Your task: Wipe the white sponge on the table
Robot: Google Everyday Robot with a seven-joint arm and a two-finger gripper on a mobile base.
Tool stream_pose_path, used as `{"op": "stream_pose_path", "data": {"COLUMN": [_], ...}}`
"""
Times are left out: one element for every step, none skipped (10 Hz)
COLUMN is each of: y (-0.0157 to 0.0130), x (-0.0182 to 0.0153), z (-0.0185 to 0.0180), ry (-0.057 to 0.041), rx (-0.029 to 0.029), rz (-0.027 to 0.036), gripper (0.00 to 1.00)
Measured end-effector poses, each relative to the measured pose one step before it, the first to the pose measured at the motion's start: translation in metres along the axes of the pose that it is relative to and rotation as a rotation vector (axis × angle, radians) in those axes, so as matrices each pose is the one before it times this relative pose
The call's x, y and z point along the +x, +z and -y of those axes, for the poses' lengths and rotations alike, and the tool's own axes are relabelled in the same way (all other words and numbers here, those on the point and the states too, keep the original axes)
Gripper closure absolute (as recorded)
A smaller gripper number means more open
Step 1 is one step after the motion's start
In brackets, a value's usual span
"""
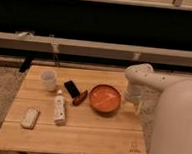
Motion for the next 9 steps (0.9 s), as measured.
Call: {"op": "stream_pose_path", "data": {"y": [-0.01135,-0.0183,-0.01609,-0.01289,-0.00824,-0.00597,-0.00147,-0.00022,0.00146], "x": [0.00979,0.0185,0.02041,0.01987,0.01435,0.01683,0.00981,0.00665,0.00555], "z": [-0.00115,-0.00364,-0.00389,-0.00432,-0.00799,-0.01862,-0.02076,-0.01667,-0.01826], "ry": [-0.01239,-0.02849,-0.03155,-0.03664,-0.03616,-0.05229,-0.04685,-0.03398,-0.03564], "rx": [-0.02341,-0.03137,-0.0316,-0.02895,-0.0187,-0.01901,-0.00776,-0.0026,0.00173], "rz": [0.0293,0.04096,0.03256,0.02742,0.0171,0.01202,0.00766,0.00365,0.00363], "gripper": [0.35,0.35,0.35,0.35,0.35,0.35,0.35,0.35,0.35]}}
